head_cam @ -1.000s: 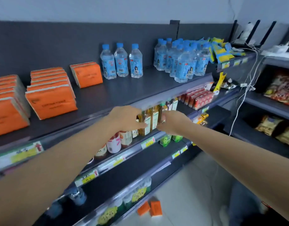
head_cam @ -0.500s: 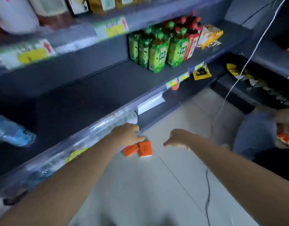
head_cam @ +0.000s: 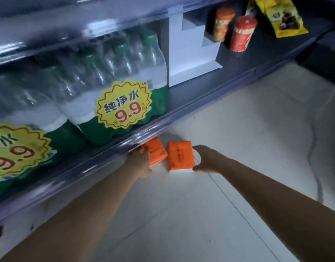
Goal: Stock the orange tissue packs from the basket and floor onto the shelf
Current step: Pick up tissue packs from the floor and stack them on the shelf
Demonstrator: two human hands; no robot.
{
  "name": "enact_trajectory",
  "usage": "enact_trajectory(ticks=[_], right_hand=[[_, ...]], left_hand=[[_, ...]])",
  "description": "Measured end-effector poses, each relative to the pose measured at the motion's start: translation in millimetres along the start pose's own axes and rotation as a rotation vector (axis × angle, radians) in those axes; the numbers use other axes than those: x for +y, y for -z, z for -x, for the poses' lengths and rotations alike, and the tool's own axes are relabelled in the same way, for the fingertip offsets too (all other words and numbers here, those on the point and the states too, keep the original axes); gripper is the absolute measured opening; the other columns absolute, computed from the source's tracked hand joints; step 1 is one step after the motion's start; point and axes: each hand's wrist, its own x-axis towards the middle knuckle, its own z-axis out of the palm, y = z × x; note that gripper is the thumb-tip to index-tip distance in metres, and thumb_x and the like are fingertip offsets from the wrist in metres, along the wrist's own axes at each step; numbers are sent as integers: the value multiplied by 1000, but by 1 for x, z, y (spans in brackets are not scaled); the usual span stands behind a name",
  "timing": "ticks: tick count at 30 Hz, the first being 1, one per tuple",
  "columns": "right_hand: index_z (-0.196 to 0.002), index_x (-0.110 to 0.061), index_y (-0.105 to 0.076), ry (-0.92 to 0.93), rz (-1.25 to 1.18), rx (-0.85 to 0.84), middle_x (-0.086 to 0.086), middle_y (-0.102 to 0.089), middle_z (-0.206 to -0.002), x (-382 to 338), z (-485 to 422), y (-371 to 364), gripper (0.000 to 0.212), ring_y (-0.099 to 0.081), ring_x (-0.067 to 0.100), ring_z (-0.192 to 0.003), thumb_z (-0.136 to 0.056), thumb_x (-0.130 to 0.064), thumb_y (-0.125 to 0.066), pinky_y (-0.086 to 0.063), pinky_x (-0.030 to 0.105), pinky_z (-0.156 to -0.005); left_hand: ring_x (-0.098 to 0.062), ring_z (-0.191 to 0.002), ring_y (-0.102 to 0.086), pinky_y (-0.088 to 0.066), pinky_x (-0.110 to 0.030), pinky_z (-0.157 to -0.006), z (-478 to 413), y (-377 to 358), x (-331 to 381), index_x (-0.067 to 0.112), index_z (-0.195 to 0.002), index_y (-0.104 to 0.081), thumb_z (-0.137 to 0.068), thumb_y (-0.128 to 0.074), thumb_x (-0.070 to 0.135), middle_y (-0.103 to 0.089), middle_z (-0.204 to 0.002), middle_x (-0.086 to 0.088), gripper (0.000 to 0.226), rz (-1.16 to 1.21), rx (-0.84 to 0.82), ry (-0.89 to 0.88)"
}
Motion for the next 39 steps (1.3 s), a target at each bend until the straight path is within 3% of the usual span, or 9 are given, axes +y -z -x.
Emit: enact_trajectory(ticks=[3,9,13,17,22,26,31,34,39], right_hand=[[-149,-13,-22,112,54,50,5,-26,-154,-3,-34,-19,83,-20,26,-146,-83,-27,-70,-26,34,-114],[-154,-17,-2,138,193,98,6,-3,-162,-4,-66,-50,118,-7,25,-149,-69,-46,-79,-33,47,-112],[-150,-12,-18,91,381,237,10,-36,-146,-8,-62,-55,119,-40,28,-131,-60,-67,-73,-38,40,-102],[-123,-12,-51,-42,454,292,6,-55,-116,-15,-54,-52,109,-53,25,-108,-50,-93,-51,-38,38,-91],[-124,-7,-32,-197,-194,258,10,-49,-123,-1,-49,-65,106,-52,28,-110,-51,-67,-80,-47,39,-83],[-125,-2,-31,-305,-419,119,9,-56,-111,9,-42,-62,106,-56,29,-109,-51,-51,-89,-45,32,-75],[-61,-12,-42,-389,-392,152,2,-47,-61,21,-34,-63,55,-48,18,-58,-55,-40,-89,-29,24,-45],[-94,-9,-59,-300,-296,217,5,-58,-91,20,-25,-66,39,-58,23,-85,-66,-24,-83,-35,23,-49],[-147,-19,-24,-92,-441,190,11,-44,-137,10,-7,-84,102,-50,28,-121,-67,-32,-85,-47,32,-86]], left_hand=[[-33,-147,-15,-21,-46,-118,-15,-9,2,12,-153,9,-80,-67,49,-3,-161,-16,111,49,-10,24],[-30,-130,-48,-40,-39,-106,8,13,23,14,-143,-34,-74,-51,78,-48,-142,-14,96,38,17,-26],[-25,-123,-55,-44,-33,-95,11,10,17,16,-126,-58,-55,-37,97,-59,-131,-8,110,-135,23,-24],[-28,-130,-44,-42,-38,-101,15,-10,0,15,-136,-42,-51,-44,96,-45,-139,-10,118,-49,16,-46],[-18,-130,-39,-39,-32,-105,41,-50,-1,29,-145,-23,-49,-83,65,-31,-139,1,119,452,-132,-194],[-12,-102,-53,-47,-26,-81,37,-62,4,28,-109,-42,-46,-92,45,-49,-116,2,82,583,-164,-190],[-14,-101,-53,-46,-26,-77,44,-48,5,24,-111,-40,-51,-92,39,-51,-108,5,81,569,-242,-176],[-8,-87,-54,-42,-21,-70,50,-37,1,24,-101,-55,-55,-91,40,-54,-93,11,61,507,-249,-213],[-12,-68,-50,-37,-24,-59,62,-21,-20,20,-76,-58,-57,-89,38,-54,-72,7,41,251,-256,-226]])
